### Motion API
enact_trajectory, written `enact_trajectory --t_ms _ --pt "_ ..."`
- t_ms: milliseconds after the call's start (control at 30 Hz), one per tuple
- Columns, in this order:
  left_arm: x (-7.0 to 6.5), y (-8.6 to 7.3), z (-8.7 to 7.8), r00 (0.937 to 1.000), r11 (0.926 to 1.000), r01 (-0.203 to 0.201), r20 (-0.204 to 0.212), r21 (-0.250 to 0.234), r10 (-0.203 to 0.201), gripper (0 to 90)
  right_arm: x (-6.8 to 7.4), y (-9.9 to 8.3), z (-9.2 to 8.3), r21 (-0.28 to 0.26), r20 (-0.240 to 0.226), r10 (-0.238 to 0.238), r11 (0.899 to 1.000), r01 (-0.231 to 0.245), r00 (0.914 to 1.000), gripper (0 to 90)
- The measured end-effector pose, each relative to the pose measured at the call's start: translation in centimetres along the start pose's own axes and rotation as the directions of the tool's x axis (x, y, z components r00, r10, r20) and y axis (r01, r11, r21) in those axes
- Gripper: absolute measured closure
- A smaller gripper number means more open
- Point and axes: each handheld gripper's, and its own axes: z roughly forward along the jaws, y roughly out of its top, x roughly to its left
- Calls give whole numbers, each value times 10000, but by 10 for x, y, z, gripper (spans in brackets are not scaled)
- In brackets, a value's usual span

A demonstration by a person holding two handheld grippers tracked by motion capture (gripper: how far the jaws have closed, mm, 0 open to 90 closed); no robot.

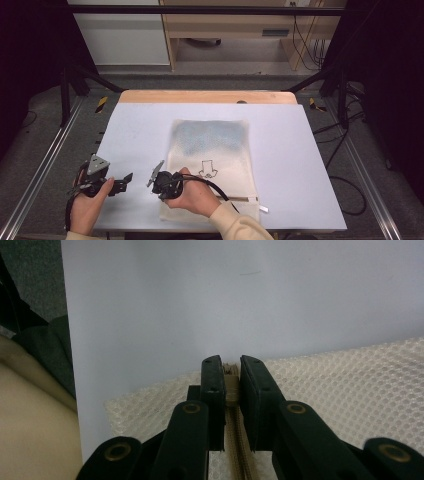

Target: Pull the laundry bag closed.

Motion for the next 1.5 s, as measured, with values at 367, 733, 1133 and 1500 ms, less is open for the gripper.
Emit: enact_trajectory --t_ms 367,733,1133,1500 --pt "-9 -4 -14 9955 9998 95 944 153 -109 60 -2 6 -31 -212 -232 -319 9993 314 9992 816" --pt "-35 -8 -18 9770 9992 -366 2107 142 328 48 -10 -1 -39 -530 -424 -236 9984 213 9988 816" --pt "-72 -5 -12 9325 9977 -684 3556 30 629 52 -9 -1 -36 -579 -416 -329 9979 305 9986 815" --pt "-89 -3 1 9139 9973 -678 4028 275 510 84 -9 -2 -36 -744 -425 -300 9969 267 9986 816"
